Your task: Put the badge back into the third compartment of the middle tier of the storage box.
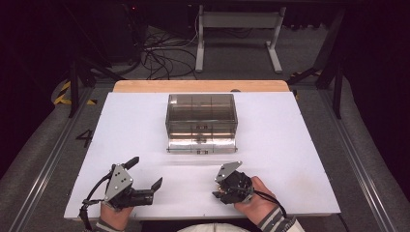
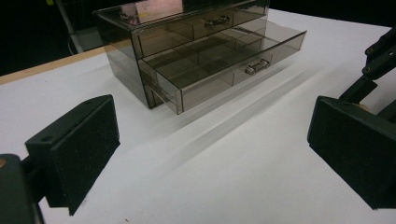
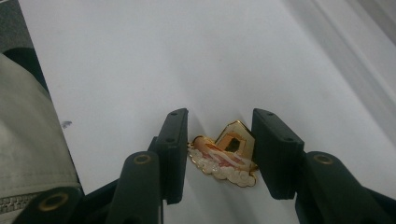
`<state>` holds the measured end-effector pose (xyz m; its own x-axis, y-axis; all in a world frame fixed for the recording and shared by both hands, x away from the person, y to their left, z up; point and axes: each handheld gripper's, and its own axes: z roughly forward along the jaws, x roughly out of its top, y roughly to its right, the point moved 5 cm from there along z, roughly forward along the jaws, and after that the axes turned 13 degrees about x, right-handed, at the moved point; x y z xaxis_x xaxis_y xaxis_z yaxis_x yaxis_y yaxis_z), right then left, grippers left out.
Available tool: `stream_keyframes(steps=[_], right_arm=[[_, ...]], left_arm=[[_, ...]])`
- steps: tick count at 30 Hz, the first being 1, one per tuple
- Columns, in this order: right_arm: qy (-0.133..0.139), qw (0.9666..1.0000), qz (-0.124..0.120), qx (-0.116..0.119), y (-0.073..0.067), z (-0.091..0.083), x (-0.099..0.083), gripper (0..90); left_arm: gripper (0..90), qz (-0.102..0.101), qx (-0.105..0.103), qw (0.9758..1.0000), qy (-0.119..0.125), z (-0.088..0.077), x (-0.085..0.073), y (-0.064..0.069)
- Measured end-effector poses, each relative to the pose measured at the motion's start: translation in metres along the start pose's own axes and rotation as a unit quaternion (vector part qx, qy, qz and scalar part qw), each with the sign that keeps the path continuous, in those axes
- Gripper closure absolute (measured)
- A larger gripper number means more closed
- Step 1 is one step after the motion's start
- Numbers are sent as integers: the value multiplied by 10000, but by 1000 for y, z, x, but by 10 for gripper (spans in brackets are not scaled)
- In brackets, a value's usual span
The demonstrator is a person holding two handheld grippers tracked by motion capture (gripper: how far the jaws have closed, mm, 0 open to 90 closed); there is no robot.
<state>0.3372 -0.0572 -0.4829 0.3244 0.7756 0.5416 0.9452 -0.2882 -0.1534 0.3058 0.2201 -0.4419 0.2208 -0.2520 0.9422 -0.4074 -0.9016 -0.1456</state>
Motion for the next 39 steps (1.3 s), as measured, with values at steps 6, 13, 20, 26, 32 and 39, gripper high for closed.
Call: stream_keyframes(steps=[6,13,20,26,32,39], right_arm=[[10,10000,-33,-6,0,0,0,584],[3,9999,-104,-22,-1,0,0,584],[12,9999,-152,-51,-2,-1,1,584],[160,9996,-209,-90,-2,-5,3,585],[391,9988,-287,-110,-2,-15,6,585],[526,9980,-302,-157,-2,-20,8,585]], left_arm=[[29,-4,3,10000,1,0,0,0],[29,5,11,10000,14,0,0,0],[29,-35,8,10000,10,-1,0,0],[29,-18,8,10000,8,-1,0,0],[29,-9,10,10000,4,0,0,0],[29,-6,12,10000,-1,0,0,0]])
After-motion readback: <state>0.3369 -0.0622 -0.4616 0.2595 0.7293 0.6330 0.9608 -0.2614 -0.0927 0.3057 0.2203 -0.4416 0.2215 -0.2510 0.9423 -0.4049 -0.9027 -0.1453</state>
